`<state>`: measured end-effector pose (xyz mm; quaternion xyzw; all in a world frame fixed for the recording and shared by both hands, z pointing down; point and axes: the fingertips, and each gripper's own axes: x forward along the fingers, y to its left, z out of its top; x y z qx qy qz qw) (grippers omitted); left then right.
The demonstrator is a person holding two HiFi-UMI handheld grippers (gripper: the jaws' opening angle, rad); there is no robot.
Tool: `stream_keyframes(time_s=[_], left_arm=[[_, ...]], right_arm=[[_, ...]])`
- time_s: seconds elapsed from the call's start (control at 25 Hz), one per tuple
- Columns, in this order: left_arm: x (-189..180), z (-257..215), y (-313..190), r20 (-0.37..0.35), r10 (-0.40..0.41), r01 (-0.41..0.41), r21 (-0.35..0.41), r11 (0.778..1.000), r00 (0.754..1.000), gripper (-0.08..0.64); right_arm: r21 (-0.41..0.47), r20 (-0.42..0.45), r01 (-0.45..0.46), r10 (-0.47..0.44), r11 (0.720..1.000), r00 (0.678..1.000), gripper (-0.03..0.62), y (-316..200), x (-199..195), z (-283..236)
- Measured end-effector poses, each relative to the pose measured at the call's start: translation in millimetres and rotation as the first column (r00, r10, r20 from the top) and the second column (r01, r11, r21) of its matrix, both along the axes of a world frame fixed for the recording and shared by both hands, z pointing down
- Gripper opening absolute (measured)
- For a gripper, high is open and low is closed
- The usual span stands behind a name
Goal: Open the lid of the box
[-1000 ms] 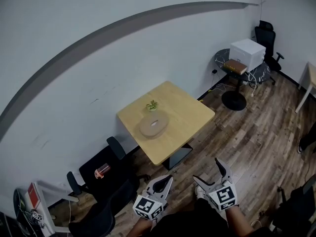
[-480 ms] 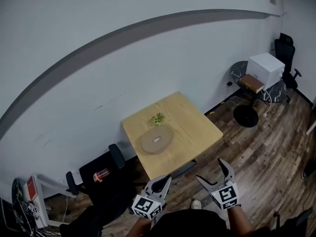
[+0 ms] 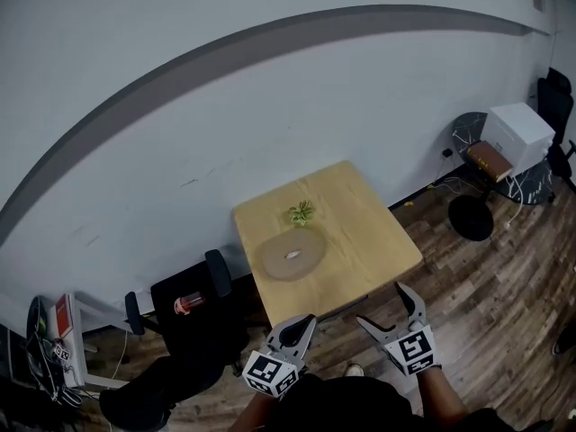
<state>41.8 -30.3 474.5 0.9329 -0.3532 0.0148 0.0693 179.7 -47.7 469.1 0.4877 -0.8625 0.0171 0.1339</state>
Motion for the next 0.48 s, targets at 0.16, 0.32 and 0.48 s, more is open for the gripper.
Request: stream_keyframes(time_s=[0.16, 0.32, 0.48], left_arm=[[-19, 11, -7, -0.001, -0.071, 0.071, -0.042, 0.997, 0.997, 0.02], [-44, 19, -27, -0.007, -0.123, 0.123, -0.064, 0.99, 0.992, 0.02], [-68, 25, -51, -0.023, -0.165, 0.163, -0.072, 0.984, 0.986, 0.02]], right_arm=[[-0.034, -0.009, 0.109, -0.109, 0.993, 0.994, 0.466, -15, -25, 11], [-0.065, -0.021, 0.194, -0.196, 0.979, 0.98, 0.466, -43, -59, 23], [-0.111, -0.04, 0.285, -0.291, 0.952, 0.956, 0.466, -68, -94, 42]])
